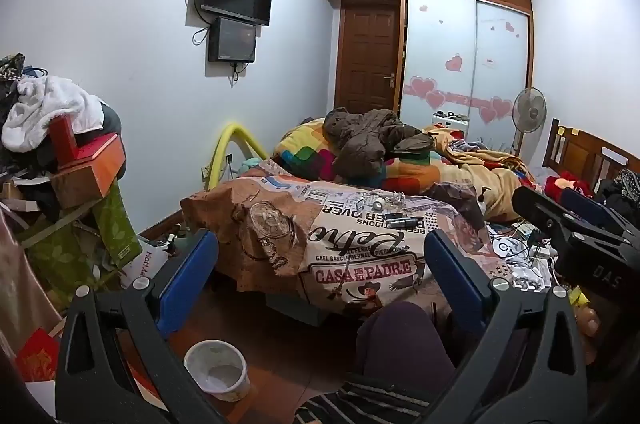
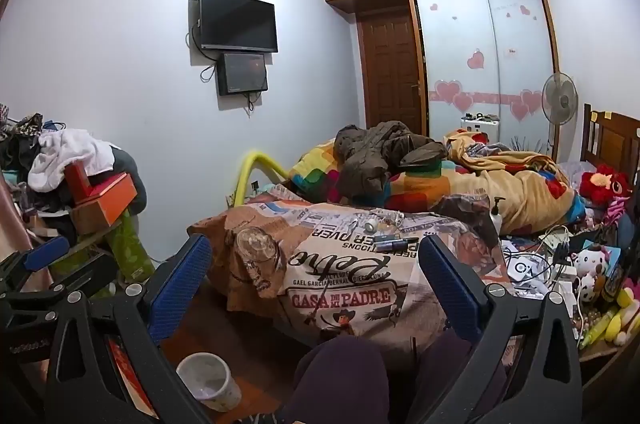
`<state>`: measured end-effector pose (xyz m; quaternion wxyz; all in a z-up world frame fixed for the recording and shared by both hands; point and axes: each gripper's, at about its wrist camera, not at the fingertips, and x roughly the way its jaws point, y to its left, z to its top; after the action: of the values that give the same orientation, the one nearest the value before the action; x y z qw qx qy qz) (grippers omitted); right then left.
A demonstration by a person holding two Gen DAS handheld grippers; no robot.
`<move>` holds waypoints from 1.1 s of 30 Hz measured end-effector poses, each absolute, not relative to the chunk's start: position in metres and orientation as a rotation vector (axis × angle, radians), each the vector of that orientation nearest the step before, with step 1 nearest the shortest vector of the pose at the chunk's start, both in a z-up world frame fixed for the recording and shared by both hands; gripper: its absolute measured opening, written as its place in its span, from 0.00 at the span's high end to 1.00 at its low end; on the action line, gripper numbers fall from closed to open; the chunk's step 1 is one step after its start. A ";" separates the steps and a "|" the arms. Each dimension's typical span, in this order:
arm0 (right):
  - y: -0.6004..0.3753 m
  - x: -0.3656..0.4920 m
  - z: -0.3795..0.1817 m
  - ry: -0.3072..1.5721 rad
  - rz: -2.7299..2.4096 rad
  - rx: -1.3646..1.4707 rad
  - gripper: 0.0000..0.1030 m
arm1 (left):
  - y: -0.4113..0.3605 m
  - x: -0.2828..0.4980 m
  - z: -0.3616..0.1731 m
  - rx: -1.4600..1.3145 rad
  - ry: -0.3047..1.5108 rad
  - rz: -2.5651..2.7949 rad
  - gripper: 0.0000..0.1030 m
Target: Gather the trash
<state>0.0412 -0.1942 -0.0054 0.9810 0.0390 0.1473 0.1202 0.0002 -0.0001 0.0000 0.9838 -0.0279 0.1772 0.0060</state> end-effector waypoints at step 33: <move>-0.197 0.048 -0.012 0.344 0.254 0.088 0.00 | 0.003 0.004 -0.012 -0.073 0.376 0.009 0.00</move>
<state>0.0477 -0.1967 -0.0122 0.9763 0.0435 0.1705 0.1262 0.0036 0.0029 -0.0117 0.9817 -0.0360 0.1868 0.0043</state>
